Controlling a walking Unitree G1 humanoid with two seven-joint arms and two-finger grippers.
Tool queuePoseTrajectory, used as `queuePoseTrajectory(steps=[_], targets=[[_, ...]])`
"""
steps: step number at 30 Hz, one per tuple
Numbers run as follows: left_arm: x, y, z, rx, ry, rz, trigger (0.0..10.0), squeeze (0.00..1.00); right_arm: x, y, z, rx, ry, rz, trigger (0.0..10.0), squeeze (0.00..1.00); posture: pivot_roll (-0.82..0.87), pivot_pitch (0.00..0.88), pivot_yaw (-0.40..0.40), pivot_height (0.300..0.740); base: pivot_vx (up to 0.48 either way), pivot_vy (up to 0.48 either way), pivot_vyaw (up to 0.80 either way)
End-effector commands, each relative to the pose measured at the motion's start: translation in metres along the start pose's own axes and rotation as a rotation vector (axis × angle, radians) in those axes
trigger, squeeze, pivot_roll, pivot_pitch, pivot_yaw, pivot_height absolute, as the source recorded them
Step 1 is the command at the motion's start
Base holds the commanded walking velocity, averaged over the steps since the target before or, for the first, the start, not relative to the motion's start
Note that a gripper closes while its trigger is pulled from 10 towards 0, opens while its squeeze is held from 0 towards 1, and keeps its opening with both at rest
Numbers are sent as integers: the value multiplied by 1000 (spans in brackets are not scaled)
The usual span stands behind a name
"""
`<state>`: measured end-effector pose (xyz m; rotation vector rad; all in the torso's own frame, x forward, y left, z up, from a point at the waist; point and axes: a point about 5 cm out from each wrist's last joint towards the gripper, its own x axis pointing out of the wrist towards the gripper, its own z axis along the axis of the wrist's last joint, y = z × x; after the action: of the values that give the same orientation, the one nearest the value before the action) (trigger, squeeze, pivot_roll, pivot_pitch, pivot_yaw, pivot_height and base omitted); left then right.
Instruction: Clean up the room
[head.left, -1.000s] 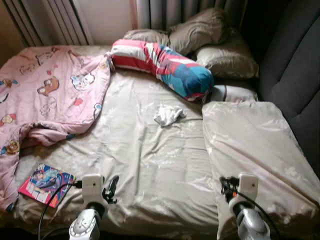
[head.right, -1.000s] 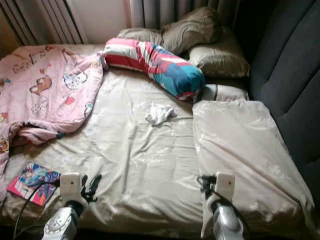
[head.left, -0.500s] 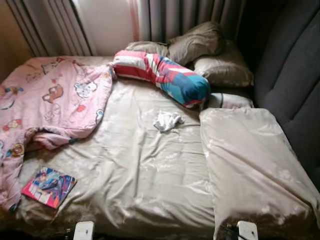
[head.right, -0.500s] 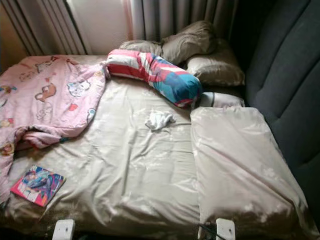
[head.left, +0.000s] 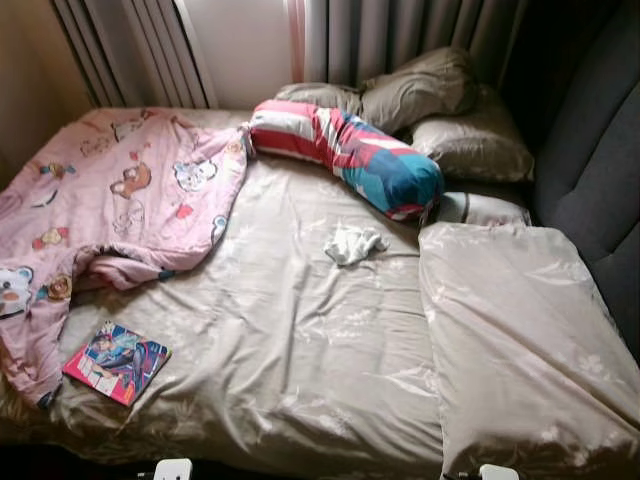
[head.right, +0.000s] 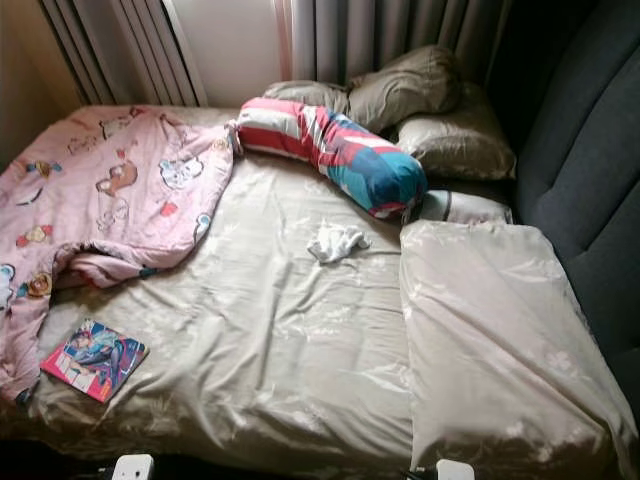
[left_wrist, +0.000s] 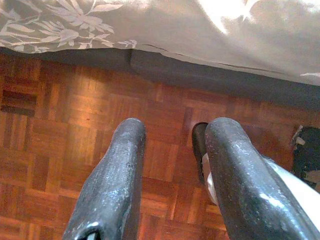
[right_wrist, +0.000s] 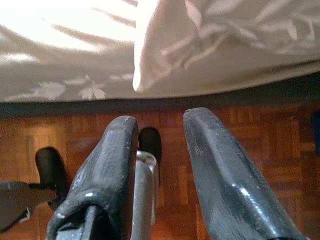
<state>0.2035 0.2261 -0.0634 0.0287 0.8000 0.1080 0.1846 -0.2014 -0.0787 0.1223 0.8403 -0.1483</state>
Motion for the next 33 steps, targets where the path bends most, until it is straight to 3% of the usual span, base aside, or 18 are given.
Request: queuePoseTrajectory(steps=[1,12,33], targets=[[-4,5,-14,-2,44,20,10000,0,-3,-5,-12,1,48,-12,10000,0,-58,157,34,740,0,0,0],[-6,7,-20,-3,68,28,10000,0,-4,-5,-17,4,72,-17,10000,0,-58,142,37,740,0,0,0],[-6,10,-21,-5,76,36,10000,0,-8,-11,-27,12,101,-27,10000,0,-50,164,42,740,0,480,0]])
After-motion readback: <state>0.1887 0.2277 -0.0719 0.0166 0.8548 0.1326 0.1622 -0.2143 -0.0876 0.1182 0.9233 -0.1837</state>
